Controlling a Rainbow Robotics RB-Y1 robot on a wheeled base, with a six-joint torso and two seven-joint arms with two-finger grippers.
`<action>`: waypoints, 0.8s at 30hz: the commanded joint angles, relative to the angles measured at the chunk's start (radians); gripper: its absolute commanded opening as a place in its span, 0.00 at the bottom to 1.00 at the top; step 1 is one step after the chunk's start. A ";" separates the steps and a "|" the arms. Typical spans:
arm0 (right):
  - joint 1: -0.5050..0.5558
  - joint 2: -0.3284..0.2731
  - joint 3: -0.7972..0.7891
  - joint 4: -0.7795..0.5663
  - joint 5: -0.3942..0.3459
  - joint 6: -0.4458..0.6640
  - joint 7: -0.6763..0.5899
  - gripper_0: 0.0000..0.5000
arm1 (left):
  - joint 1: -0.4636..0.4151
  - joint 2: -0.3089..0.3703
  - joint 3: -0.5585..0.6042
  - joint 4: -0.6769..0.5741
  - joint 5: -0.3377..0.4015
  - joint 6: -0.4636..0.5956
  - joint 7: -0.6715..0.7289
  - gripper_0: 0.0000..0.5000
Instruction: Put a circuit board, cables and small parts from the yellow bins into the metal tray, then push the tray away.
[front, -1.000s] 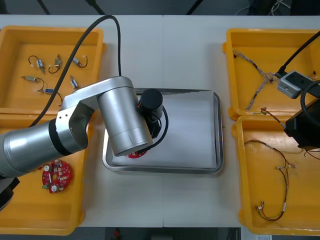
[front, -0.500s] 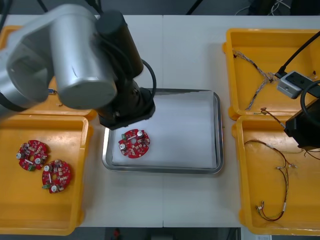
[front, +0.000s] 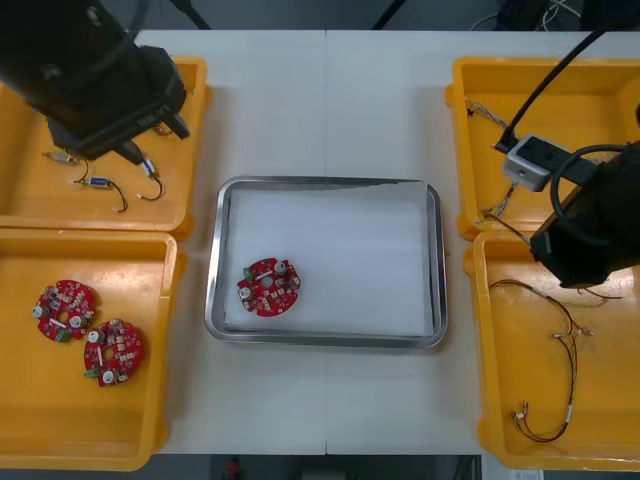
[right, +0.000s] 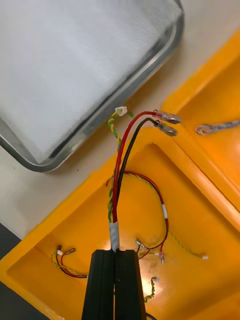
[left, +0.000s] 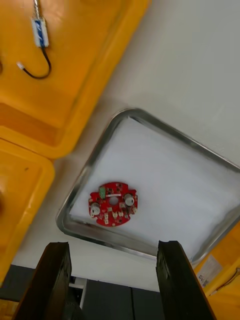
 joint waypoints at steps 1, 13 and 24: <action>-0.148 0.023 0.140 -0.015 0.019 -0.031 0.058 0.00 | -0.049 0.108 0.036 0.071 0.012 0.001 -0.066 1.00; -0.359 0.132 0.493 0.100 0.078 -0.214 0.354 0.00 | -0.047 0.151 0.039 0.403 -0.086 -0.071 -0.101 1.00; -0.481 0.267 0.723 0.273 0.082 -0.318 0.519 0.00 | -0.047 0.095 0.039 0.647 -0.211 -0.177 -0.100 1.00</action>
